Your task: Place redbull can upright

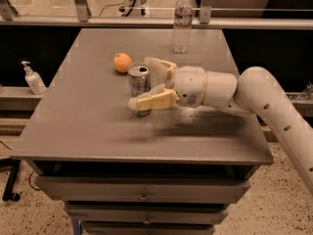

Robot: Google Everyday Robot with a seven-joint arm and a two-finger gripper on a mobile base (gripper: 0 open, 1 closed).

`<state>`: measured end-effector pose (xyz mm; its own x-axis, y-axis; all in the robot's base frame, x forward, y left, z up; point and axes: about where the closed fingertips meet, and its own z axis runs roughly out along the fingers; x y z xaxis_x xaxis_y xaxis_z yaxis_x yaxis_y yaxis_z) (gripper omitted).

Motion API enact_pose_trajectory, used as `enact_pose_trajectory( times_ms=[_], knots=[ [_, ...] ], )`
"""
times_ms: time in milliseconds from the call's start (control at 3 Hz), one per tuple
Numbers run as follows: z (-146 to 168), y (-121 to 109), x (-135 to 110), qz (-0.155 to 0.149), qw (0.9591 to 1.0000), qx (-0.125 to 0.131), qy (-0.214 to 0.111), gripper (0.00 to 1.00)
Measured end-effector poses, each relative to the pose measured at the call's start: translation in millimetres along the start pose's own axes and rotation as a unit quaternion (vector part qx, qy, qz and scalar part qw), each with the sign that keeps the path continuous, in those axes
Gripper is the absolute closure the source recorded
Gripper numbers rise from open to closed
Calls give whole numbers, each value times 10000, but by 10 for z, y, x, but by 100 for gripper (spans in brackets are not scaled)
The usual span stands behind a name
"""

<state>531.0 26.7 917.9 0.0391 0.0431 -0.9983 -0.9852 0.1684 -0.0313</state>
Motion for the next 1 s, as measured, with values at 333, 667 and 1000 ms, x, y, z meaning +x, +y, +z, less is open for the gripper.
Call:
enact_pose_trajectory(
  times_ms=[333,667,1000],
  knots=[
    [-290,-15,-233,-139,9996,43,258,0],
    [-910,-13,-683,-434,9977,297,428,0],
    [-1017,-24,-767,-491,9974,318,415,0]
  ],
)
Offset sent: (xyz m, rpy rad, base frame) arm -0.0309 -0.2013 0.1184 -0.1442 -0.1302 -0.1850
